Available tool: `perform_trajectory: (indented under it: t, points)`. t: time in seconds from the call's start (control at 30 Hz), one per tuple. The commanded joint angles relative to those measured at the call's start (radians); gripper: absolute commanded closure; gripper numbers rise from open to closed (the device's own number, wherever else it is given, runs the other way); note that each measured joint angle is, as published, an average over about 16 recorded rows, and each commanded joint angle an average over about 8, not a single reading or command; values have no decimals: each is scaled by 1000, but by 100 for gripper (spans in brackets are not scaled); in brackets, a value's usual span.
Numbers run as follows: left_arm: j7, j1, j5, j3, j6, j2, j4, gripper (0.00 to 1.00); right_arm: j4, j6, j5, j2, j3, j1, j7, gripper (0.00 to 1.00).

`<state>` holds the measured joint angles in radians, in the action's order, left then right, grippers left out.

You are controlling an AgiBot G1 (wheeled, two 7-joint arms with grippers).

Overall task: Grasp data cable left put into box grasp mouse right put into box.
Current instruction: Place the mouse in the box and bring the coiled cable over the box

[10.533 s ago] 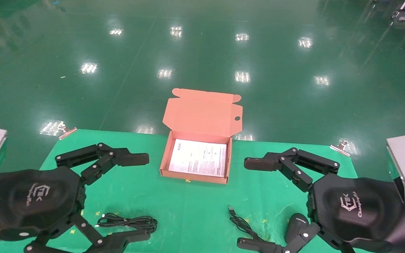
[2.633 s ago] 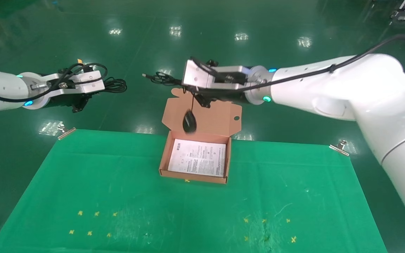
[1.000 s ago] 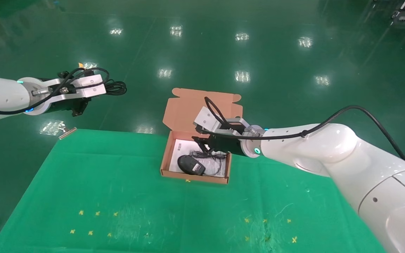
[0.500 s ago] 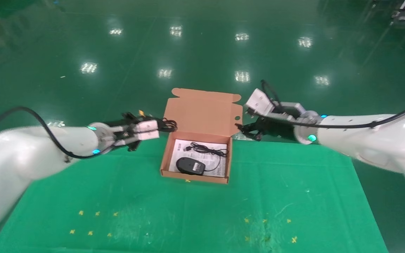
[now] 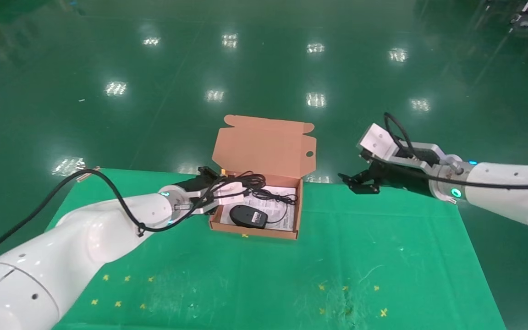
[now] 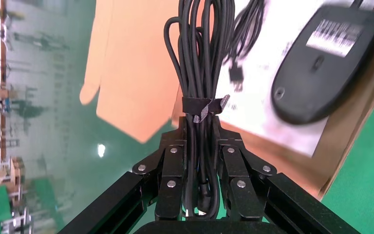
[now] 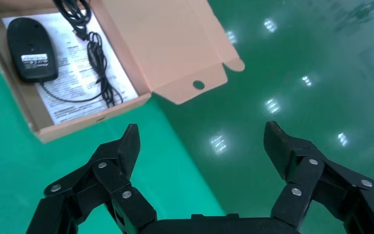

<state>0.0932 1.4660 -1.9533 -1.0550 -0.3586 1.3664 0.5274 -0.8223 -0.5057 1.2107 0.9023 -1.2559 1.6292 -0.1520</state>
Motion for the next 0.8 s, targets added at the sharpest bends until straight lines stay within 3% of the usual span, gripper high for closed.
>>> perform_trajectory:
  t: [0.03, 0.13, 0.37, 0.4, 0.8]
  points:
    - [-18, -4, 35, -15, 10, 1, 11, 100, -38, 13, 9, -25, -9, -9, -28, 0]
    - [-41, -3, 81, -41, 12, 2, 31, 97, -75, 25, 26, -48, -24, -9, -67, 0]
    - [-70, -2, 146, -80, 12, 7, 49, 9, -121, 42, 54, -75, -46, -5, -116, 0]
    - [-71, -2, 151, -82, 12, 7, 50, 0, -124, 43, 56, -77, -48, -5, -118, 0]
    - [-67, -1, 138, -76, 9, 3, 51, 0, -114, 41, 52, -70, -44, -5, -111, 0]
